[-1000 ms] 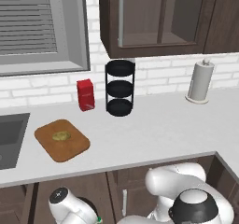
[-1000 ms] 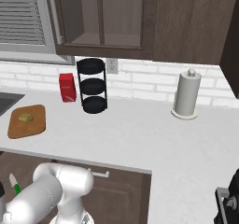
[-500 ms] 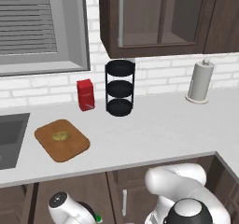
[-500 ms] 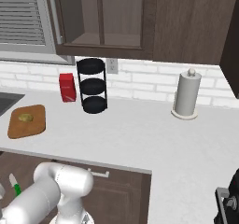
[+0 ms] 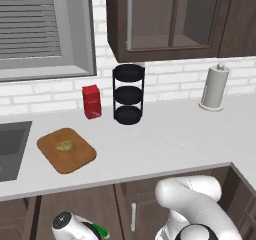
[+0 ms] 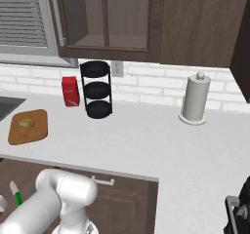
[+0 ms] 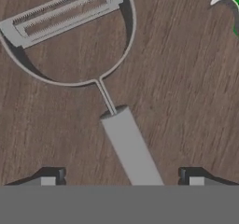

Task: Place the appropriate cutting tool for cutting the potato skin on the cutting board.

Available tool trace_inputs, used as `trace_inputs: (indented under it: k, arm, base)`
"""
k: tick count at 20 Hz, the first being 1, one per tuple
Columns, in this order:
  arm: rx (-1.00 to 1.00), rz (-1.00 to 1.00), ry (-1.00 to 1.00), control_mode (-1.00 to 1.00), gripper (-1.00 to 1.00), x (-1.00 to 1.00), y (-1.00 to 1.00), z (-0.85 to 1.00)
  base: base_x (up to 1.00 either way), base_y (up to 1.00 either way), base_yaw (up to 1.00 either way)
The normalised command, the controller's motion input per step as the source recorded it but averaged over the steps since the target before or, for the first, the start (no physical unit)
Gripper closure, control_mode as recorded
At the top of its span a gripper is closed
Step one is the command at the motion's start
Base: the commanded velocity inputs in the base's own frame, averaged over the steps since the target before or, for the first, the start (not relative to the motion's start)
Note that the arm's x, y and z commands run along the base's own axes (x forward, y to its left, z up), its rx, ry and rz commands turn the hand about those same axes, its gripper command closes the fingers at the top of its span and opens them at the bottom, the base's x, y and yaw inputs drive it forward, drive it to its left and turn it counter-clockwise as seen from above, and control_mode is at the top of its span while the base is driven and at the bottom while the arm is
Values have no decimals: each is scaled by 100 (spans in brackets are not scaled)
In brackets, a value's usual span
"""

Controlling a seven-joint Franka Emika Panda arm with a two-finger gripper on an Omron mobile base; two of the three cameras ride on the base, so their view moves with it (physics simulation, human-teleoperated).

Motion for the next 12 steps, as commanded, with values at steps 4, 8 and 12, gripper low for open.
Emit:
trace_inputs:
  k: [4, 8, 12]
  arm:
    - [-1, 1, -1, -100, -100, 0, 0, -25]
    - [0, 0, -1, -100, 100, -3, 0, -27]
    - [-1, 0, -5, -100, 100, -30, -22, -67]
  base:
    - [0, 0, 0]
    - [0, 0, 0]
    - [0, 0, 0]
